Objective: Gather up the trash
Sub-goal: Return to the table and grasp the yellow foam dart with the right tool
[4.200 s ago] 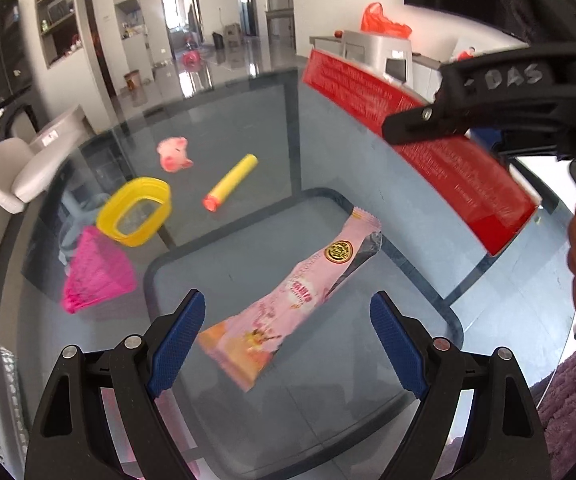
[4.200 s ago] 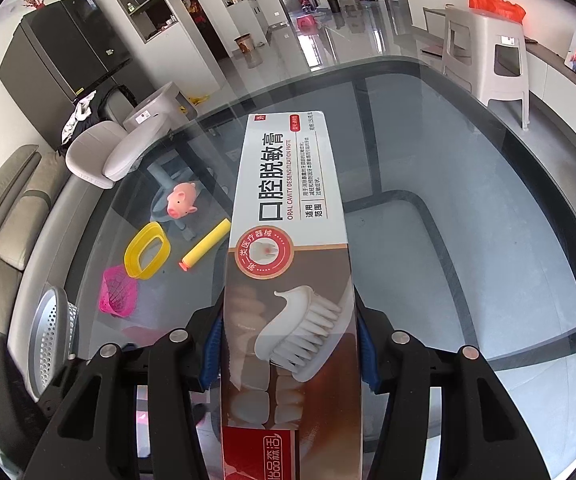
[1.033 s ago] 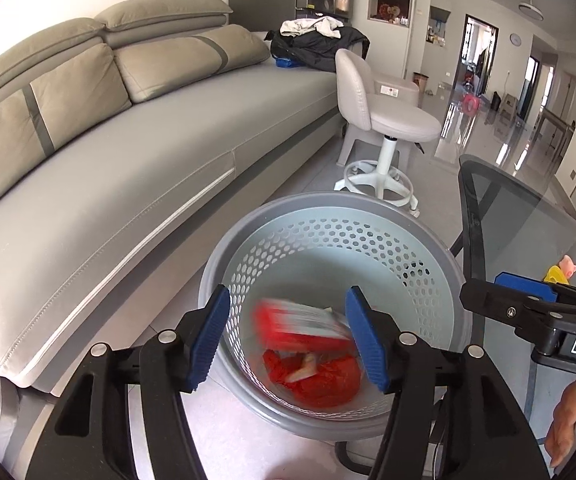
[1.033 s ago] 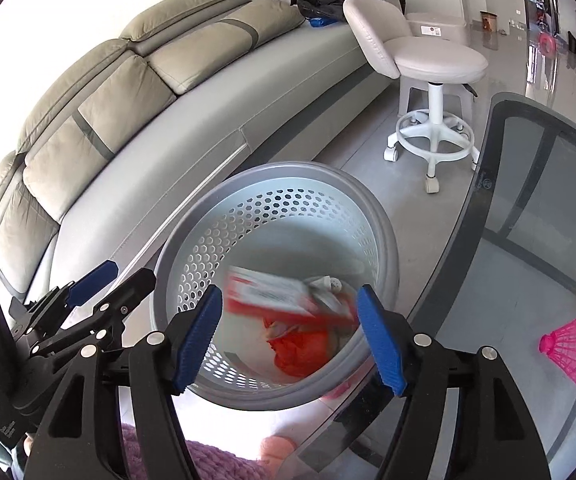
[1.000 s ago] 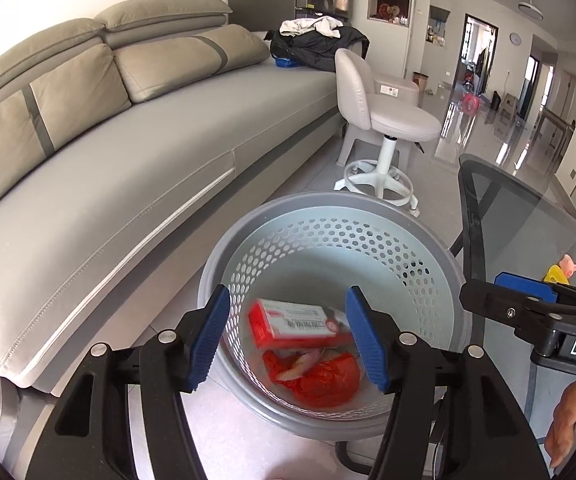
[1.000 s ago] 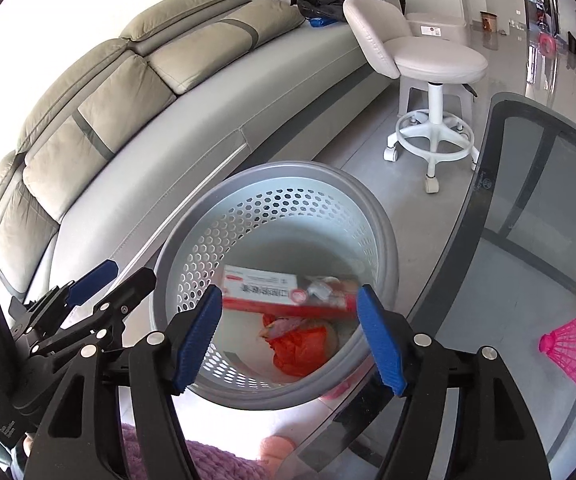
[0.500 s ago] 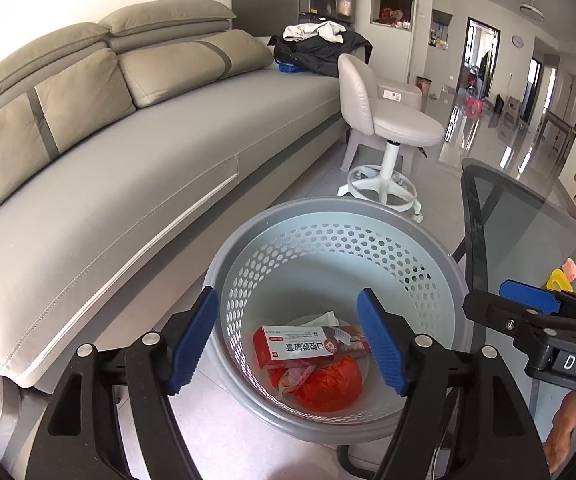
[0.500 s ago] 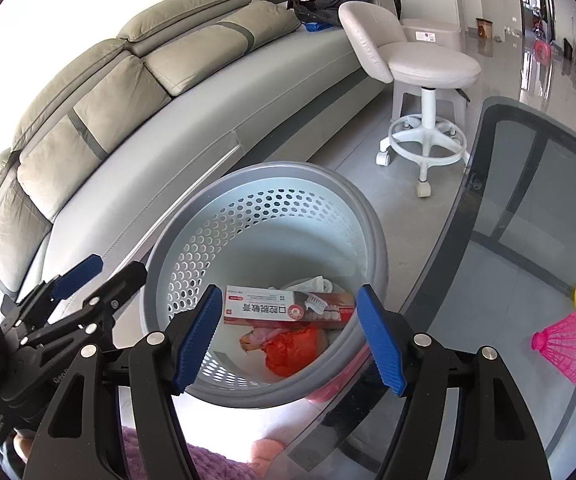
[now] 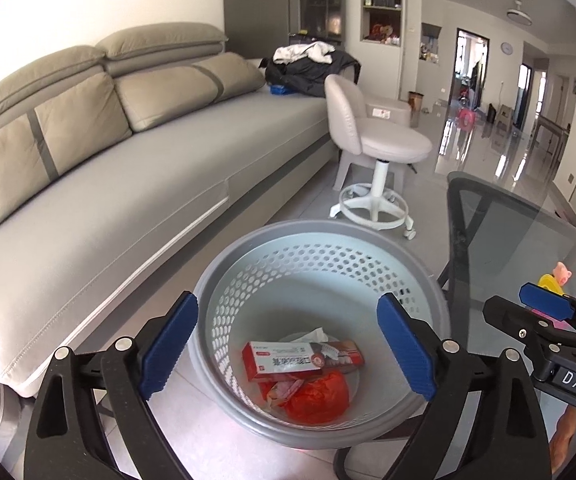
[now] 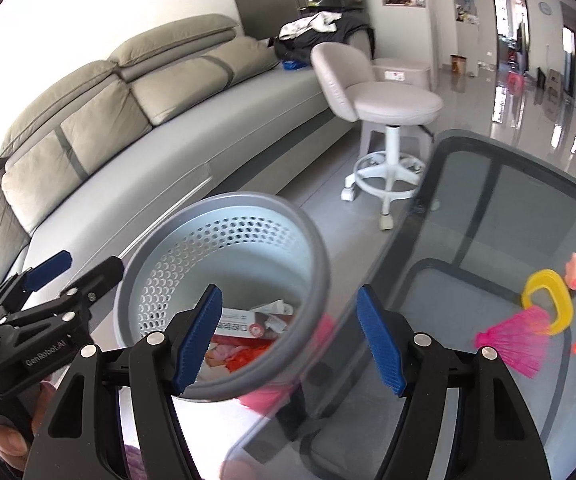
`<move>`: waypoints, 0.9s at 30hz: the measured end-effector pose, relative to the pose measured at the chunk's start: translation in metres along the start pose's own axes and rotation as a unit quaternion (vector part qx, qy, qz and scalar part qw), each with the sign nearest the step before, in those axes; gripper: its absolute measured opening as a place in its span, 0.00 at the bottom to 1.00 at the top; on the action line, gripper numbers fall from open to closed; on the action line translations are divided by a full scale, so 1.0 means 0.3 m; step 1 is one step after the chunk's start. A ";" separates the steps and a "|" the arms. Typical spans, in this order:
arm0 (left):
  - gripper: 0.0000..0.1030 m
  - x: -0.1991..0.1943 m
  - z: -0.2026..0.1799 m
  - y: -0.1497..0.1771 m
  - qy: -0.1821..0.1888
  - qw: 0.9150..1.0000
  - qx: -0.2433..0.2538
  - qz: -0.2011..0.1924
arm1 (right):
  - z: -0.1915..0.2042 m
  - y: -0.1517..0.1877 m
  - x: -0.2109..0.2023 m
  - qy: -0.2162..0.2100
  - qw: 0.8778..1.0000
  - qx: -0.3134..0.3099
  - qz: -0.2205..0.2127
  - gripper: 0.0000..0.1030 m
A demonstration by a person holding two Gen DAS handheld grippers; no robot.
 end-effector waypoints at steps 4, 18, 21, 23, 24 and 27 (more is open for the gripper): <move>0.87 -0.020 -0.055 -0.004 0.020 1.000 0.009 -0.009 | -0.070 0.022 -0.042 0.019 1.000 0.017 -0.011 0.67; 0.90 -0.084 -0.316 0.008 0.090 0.994 0.047 -0.027 | -0.413 0.113 -0.237 0.112 0.990 0.076 -0.048 0.68; 0.91 -0.092 -0.388 0.018 0.101 0.993 0.061 -0.027 | -0.499 0.144 -0.272 0.131 0.986 0.087 -0.049 0.69; 0.92 -0.097 -0.436 0.025 0.109 0.991 0.069 -0.029 | -0.557 0.171 -0.294 0.144 0.984 0.095 -0.046 0.69; 0.93 -0.098 -0.460 0.028 0.113 0.991 0.073 -0.029 | -0.587 0.186 -0.303 0.150 0.983 0.100 -0.043 0.69; 0.93 -0.093 -0.544 0.037 0.131 0.988 0.082 -0.021 | -0.657 0.222 -0.323 0.162 0.980 0.110 -0.035 0.69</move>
Point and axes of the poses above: each gripper's, at about its wrist camera, not at the fingertips, and x roughly the way its jaws point, z to its left, y to its underside, the point moved 9 cm from there along x, roughly the way its jaws point, and after that the axes turned 2 degrees about -x, right-handed, at the moved point
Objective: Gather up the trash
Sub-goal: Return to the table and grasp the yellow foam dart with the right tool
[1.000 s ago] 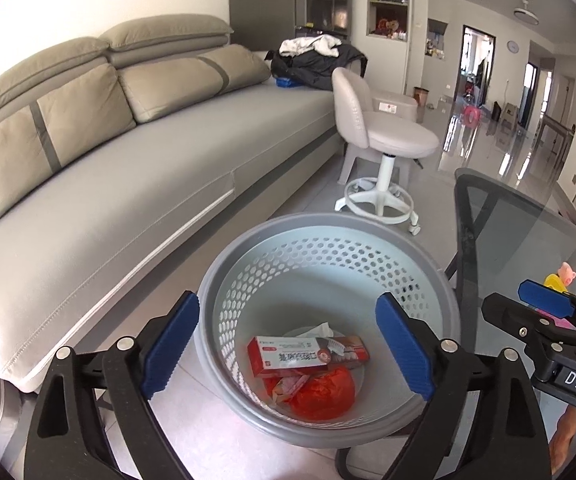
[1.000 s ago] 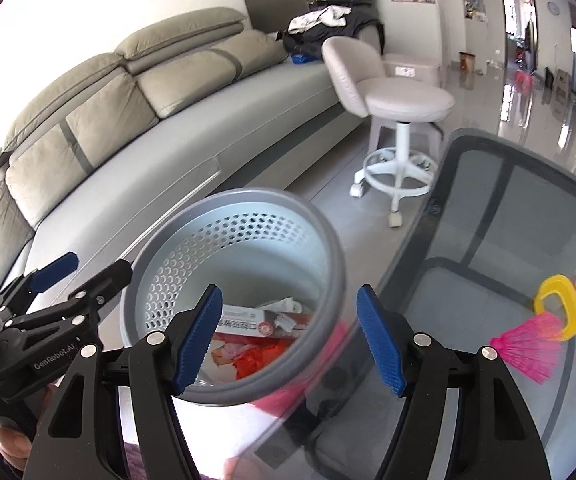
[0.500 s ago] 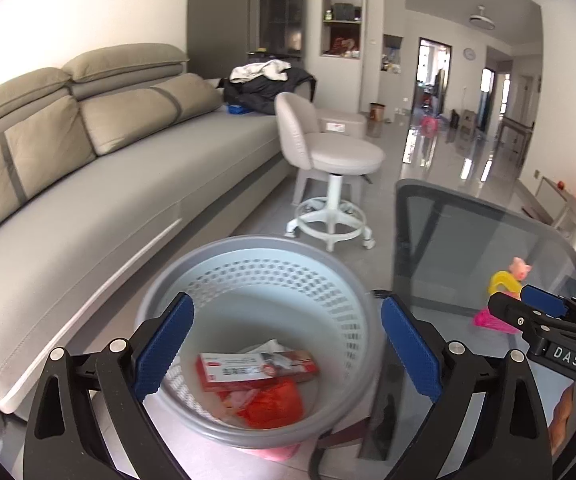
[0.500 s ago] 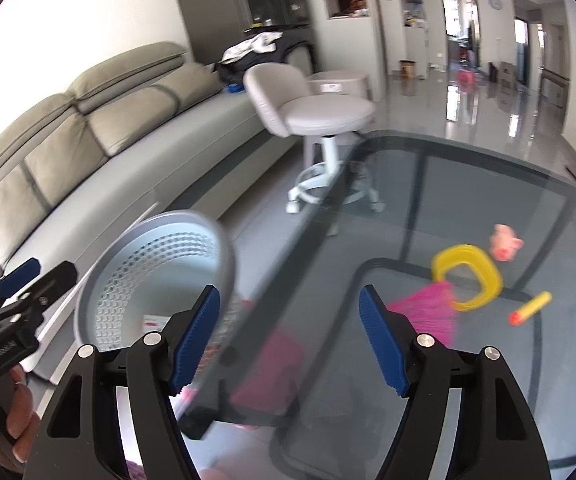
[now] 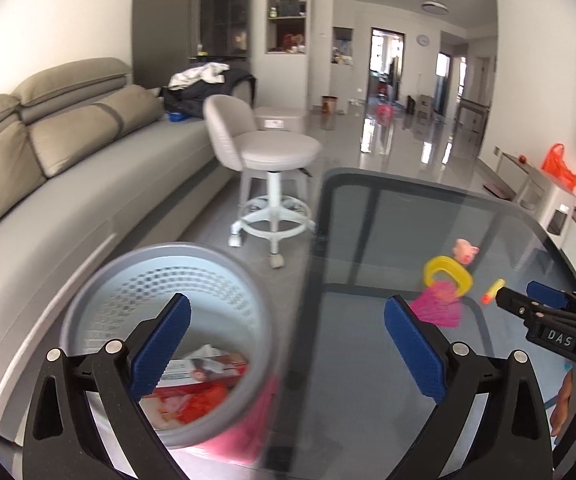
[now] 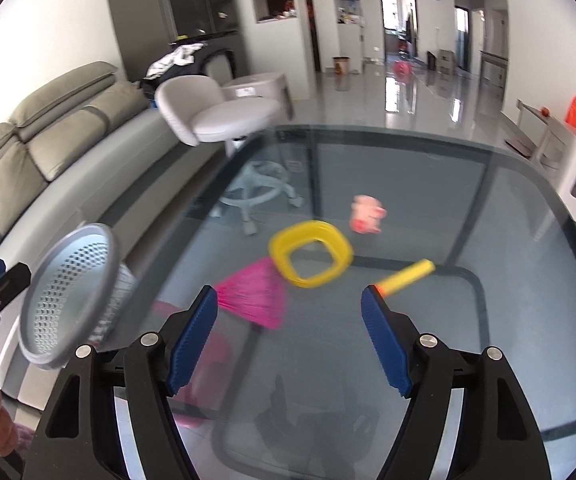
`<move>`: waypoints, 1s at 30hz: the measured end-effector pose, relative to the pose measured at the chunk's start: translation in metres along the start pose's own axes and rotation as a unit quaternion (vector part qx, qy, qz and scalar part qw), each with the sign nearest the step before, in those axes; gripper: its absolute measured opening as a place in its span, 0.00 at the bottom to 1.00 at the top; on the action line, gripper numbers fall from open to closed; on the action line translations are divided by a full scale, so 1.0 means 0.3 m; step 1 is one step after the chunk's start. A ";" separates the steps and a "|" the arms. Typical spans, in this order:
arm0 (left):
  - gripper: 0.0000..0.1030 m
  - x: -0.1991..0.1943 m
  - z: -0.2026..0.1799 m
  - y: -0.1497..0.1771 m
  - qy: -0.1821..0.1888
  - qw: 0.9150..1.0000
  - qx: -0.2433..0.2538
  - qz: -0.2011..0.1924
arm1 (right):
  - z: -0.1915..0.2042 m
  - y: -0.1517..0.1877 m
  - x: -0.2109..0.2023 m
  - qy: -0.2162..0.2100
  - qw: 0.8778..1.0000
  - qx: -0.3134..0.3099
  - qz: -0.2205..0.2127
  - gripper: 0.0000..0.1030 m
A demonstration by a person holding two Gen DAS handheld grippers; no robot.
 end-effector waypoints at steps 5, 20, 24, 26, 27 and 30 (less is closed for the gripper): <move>0.93 0.043 -0.133 -0.004 0.021 1.000 0.012 0.009 | -0.141 0.049 0.016 0.022 0.999 0.024 0.026 0.69; 0.93 0.169 -0.267 0.035 0.014 0.999 0.031 0.020 | -0.315 0.104 0.163 0.032 0.991 0.110 0.072 0.69; 0.93 0.187 -0.259 0.048 0.004 0.999 0.032 0.020 | -0.328 0.090 0.199 0.037 0.988 0.128 0.072 0.69; 0.93 0.197 -0.259 0.051 0.002 0.999 0.032 0.022 | -0.329 0.081 0.217 0.046 0.988 0.130 0.072 0.69; 0.93 0.202 -0.259 0.051 0.002 0.999 0.031 0.022 | -0.328 0.077 0.227 0.049 0.987 0.131 0.074 0.69; 0.93 0.220 -0.257 0.053 0.001 0.999 0.026 0.028 | -0.324 0.065 0.257 0.063 0.986 0.134 0.077 0.69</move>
Point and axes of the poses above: each gripper's, at about its wrist camera, not at the fingertips, and x roughly the way its jaws point, z to its left, y to its underside, the point moved 9 cm from there along x, roughly the way its jaws point, and after that the axes turned 2 degrees about -x, right-handed, at the moved point
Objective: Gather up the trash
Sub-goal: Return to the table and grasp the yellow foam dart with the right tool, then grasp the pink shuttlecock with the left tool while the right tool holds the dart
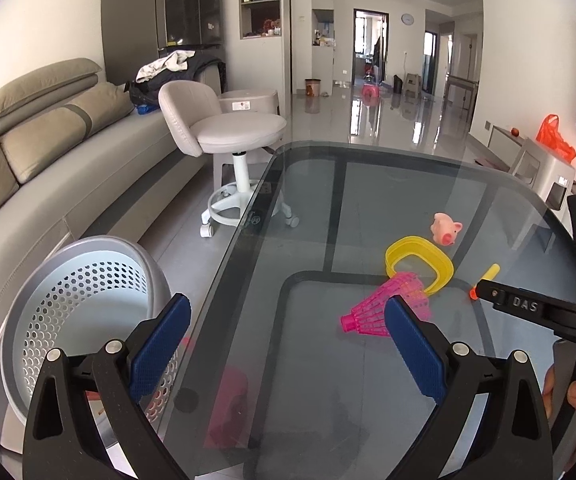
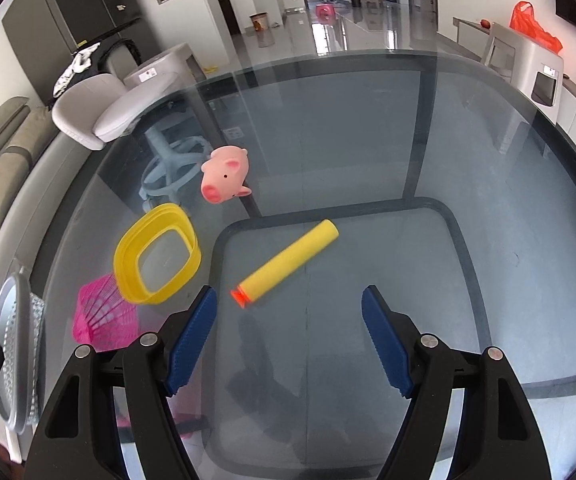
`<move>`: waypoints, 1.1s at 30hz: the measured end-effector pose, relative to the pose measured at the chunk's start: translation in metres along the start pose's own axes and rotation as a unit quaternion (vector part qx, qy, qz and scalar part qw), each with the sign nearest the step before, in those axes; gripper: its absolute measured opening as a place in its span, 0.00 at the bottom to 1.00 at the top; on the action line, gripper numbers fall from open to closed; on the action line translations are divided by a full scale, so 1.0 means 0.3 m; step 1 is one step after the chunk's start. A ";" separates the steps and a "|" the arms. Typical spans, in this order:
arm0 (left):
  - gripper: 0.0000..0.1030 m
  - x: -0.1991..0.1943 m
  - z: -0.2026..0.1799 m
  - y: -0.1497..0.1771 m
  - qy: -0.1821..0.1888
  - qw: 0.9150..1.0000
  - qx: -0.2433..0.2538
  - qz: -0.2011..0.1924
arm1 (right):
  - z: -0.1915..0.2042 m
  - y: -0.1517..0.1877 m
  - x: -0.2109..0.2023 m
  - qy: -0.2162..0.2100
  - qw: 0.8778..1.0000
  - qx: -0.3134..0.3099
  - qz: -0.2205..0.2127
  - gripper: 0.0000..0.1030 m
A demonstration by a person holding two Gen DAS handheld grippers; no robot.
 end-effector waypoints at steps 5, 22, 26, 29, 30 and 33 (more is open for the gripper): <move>0.93 0.038 -0.008 0.006 0.004 1.000 -0.004 0.014 | -0.003 -0.028 0.031 0.037 0.999 0.004 -0.001 0.69; 0.93 0.075 -0.040 0.034 0.023 0.999 0.016 0.033 | 0.029 -0.012 0.034 0.018 0.999 -0.041 0.002 0.12; 0.93 0.090 -0.048 0.048 0.039 0.998 0.024 0.047 | 0.017 -0.011 -0.001 -0.007 0.999 -0.034 -0.006 0.12; 0.93 0.101 -0.055 0.045 0.056 0.997 0.033 0.052 | 0.012 -0.014 -0.040 -0.020 0.999 -0.029 -0.015 0.12; 0.93 0.106 -0.057 0.044 0.059 0.996 0.036 0.052 | 0.008 -0.013 -0.049 -0.026 0.999 -0.027 -0.015 0.12; 0.93 0.133 -0.072 0.038 0.076 0.994 0.051 0.060 | 0.013 -0.012 -0.067 -0.043 0.999 -0.019 -0.014 0.12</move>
Point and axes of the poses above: each gripper's, at about its wrist camera, not at the fingertips, and x roughly the way its jaws point, z to its left, y to its underside, the point moved 9 cm from there along x, roughly the way its jaws point, and after that the axes turned 2 degrees about -x, right-handed, at the moved point
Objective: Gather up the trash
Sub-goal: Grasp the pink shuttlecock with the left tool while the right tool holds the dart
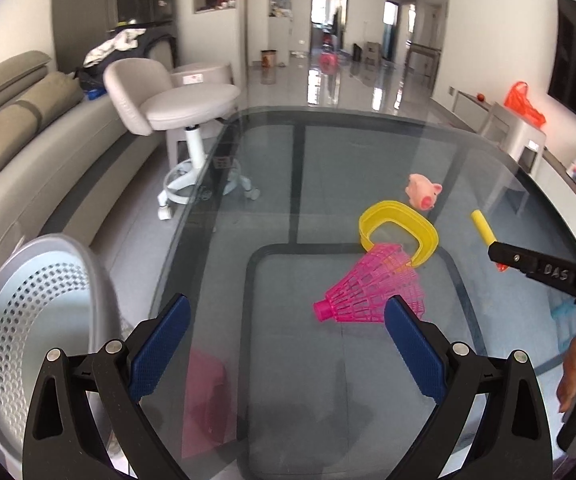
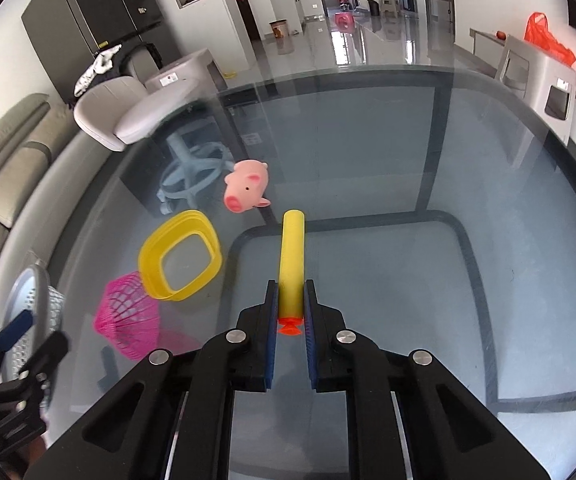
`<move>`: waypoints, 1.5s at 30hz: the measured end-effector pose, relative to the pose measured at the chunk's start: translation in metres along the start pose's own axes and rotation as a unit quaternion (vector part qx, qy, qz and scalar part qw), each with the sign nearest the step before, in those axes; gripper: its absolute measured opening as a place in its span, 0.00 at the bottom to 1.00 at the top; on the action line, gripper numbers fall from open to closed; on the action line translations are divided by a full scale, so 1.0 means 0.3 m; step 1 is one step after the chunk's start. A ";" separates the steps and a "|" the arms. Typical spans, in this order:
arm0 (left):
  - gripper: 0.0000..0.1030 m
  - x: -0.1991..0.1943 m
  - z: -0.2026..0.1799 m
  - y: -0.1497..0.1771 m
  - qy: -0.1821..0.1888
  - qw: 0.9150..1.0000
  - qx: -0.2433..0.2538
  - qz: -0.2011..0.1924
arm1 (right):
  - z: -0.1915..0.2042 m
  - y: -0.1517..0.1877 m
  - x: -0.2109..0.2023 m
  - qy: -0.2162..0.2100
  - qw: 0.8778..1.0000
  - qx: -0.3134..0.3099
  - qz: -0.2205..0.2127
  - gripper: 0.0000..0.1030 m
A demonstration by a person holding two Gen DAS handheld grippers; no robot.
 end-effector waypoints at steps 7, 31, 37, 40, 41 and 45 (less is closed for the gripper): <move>0.93 0.048 -0.049 0.012 0.026 0.999 0.044 0.017 | 0.022 -0.008 -0.026 -0.030 1.000 0.010 -0.002 0.12; 0.52 0.169 -0.163 0.033 0.073 0.990 0.106 0.059 | 0.036 0.008 -0.004 -0.046 0.999 0.010 0.015 0.12; 0.42 0.156 -0.158 0.032 0.074 0.992 0.089 0.055 | 0.048 0.003 -0.013 -0.048 0.999 0.009 0.012 0.12; 0.42 0.132 -0.148 0.017 0.071 0.993 0.080 0.046 | 0.060 -0.001 -0.022 -0.052 0.999 0.006 0.010 0.12; 0.42 0.123 -0.144 0.009 0.070 0.994 0.076 0.042 | 0.066 -0.003 -0.029 -0.053 0.999 0.004 0.008 0.12; 0.42 0.063 -0.119 -0.024 0.062 0.996 0.063 0.021 | 0.104 -0.013 -0.061 -0.055 0.998 -0.010 -0.002 0.12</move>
Point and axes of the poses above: each gripper's, at about its wrist camera, not at the fingertips, and x roughly the way its jaws point, z to its left, y to its underside, the point moved 9 cm from there along x, roughly the way its jaws point, and after that the axes turned 2 degrees about -x, right-handed, at the moved point
